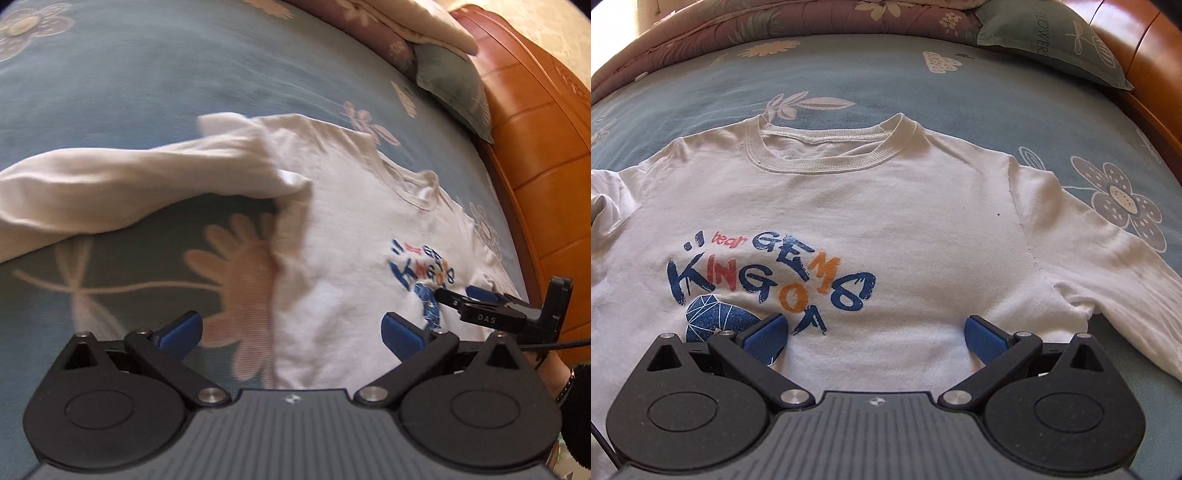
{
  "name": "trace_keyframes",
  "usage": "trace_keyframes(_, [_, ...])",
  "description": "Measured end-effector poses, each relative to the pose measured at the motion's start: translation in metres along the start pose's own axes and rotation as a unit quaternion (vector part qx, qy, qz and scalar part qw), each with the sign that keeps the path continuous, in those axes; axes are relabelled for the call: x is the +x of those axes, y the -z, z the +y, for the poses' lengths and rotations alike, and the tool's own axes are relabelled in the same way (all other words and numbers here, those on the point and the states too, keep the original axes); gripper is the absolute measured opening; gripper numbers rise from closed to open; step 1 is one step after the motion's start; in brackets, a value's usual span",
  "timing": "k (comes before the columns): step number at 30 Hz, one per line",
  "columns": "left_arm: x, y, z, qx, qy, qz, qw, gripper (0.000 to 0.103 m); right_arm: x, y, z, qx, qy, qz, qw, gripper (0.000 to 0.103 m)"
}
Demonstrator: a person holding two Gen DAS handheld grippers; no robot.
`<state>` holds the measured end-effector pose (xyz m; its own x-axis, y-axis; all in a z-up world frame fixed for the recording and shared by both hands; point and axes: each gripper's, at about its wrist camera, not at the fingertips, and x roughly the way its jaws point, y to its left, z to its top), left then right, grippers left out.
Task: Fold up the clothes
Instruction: 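Grasp the other sleeve cuff with the left gripper and lift it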
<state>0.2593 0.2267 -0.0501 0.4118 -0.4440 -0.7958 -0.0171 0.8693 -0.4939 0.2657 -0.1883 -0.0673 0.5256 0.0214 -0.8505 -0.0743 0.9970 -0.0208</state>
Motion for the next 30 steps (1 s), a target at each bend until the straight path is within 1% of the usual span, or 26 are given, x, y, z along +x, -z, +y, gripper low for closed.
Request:
trace_keyframes(3, [-0.024, -0.002, 0.038, -0.046, -0.042, -0.021, 0.9979, 0.102, -0.001, -0.009, 0.004, 0.025, 0.004, 0.028, 0.999, 0.103])
trace_keyframes(5, [-0.037, -0.001, 0.061, -0.081, -0.059, -0.037, 0.9943, 0.102, -0.004, -0.018, 0.013, 0.027, -0.014, 0.029, 0.999, 0.103])
trace_keyframes(7, [-0.049, 0.000, 0.081, -0.114, -0.068, -0.053, 0.9898, 0.102, -0.009, -0.029, 0.030, 0.015, -0.034, 0.022, 0.999, 0.103])
trace_keyframes(9, [-0.058, 0.001, 0.098, -0.141, -0.070, -0.067, 0.9853, 0.102, -0.016, -0.045, 0.054, -0.009, -0.057, 0.004, 0.998, 0.103])
trace_keyframes(13, [-0.073, 0.002, 0.124, -0.175, -0.066, -0.092, 0.9781, 0.102, -0.029, -0.087, 0.119, -0.072, -0.114, -0.041, 0.990, 0.103])
trace_keyframes(15, [-0.079, 0.002, 0.134, -0.184, -0.061, -0.100, 0.9759, 0.102, -0.036, -0.108, 0.155, -0.103, -0.141, -0.070, 0.982, 0.103])
trace_keyframes(17, [-0.086, 0.002, 0.146, -0.195, -0.046, -0.106, 0.9741, 0.102, -0.041, -0.126, 0.194, -0.133, -0.165, -0.094, 0.973, 0.103])
trace_keyframes(20, [-0.096, 0.001, 0.169, -0.227, 0.005, -0.114, 0.9673, 0.102, -0.030, -0.134, 0.262, -0.202, -0.197, -0.086, 0.956, 0.103])
trace_keyframes(22, [-0.102, -0.002, 0.181, -0.237, 0.030, -0.121, 0.9634, 0.102, -0.022, -0.139, 0.307, -0.248, -0.217, -0.079, 0.941, 0.103])
trace_keyframes(24, [-0.106, -0.007, 0.194, -0.246, 0.046, -0.121, 0.9606, 0.102, -0.014, -0.143, 0.353, -0.293, -0.236, -0.072, 0.924, 0.103])
trace_keyframes(26, [-0.108, -0.012, 0.206, -0.254, 0.058, -0.121, 0.9577, 0.102, -0.004, -0.136, 0.391, -0.337, -0.244, -0.063, 0.907, 0.103])
trace_keyframes(29, [-0.110, -0.016, 0.222, -0.269, 0.082, -0.124, 0.9517, 0.102, 0.010, -0.131, 0.432, -0.365, -0.255, -0.052, 0.894, 0.103])
trace_keyframes(30, [-0.110, -0.015, 0.228, -0.278, 0.095, -0.126, 0.9474, 0.102, 0.014, -0.129, 0.442, -0.373, -0.251, -0.048, 0.892, 0.103])
